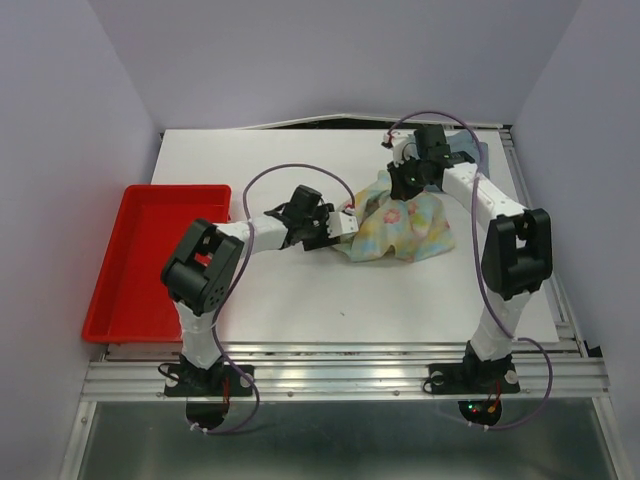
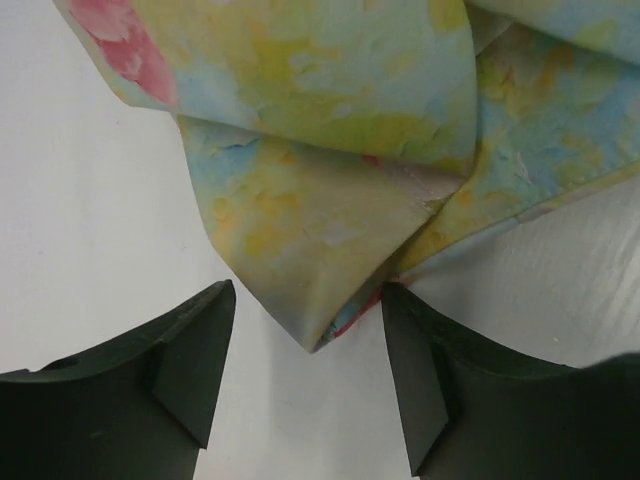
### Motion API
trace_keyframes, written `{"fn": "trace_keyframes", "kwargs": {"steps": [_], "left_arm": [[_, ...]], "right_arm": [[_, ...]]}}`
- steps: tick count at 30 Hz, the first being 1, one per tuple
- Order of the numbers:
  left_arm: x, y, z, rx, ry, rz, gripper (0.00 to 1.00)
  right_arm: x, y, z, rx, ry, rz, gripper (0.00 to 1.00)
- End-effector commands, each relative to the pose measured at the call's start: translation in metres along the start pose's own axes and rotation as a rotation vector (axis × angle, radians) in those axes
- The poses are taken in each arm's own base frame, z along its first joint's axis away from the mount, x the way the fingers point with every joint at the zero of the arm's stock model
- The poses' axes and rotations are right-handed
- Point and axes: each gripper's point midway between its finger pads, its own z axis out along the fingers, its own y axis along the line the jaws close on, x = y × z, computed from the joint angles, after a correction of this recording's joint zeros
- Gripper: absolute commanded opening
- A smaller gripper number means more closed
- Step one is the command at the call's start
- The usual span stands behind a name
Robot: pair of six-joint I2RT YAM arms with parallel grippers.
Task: Fold and stack the skirts
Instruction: Flatten the skirt out
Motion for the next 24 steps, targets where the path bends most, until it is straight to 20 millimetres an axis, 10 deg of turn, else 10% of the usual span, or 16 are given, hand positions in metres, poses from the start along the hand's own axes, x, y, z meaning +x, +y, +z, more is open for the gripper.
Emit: {"fn": "trace_keyframes", "kwargs": {"steps": [1,5,14,19,24], "left_arm": [[-0.004,0.001,0.006,0.044,0.003,0.037,0.36],[-0.022,-0.010,-0.025,0.122,-0.032,-0.022,0.00],[-0.138,-0.044,-0.193,0.382,-0.335,-0.269,0.00],[-0.166,-0.050,-0.191,0.526,-0.371,-0.536,0.00],[-0.188,-0.010,-0.153,0.562,-0.431,-0.737,0.00]], "right_arm": [[-0.030,-0.016,0.001,0.047,-0.084,-0.037,0.01],[-0.040,-0.032,0.010,0.082,-0.102,-0.029,0.01],[-0.068,-0.033,0.023,0.044,-0.165,0.032,0.14],[-0.097,-0.025,-0.025,0.068,-0.228,0.037,0.78],[-0.083,-0.026,-0.095,0.166,-0.246,0.014,0.89]]}}
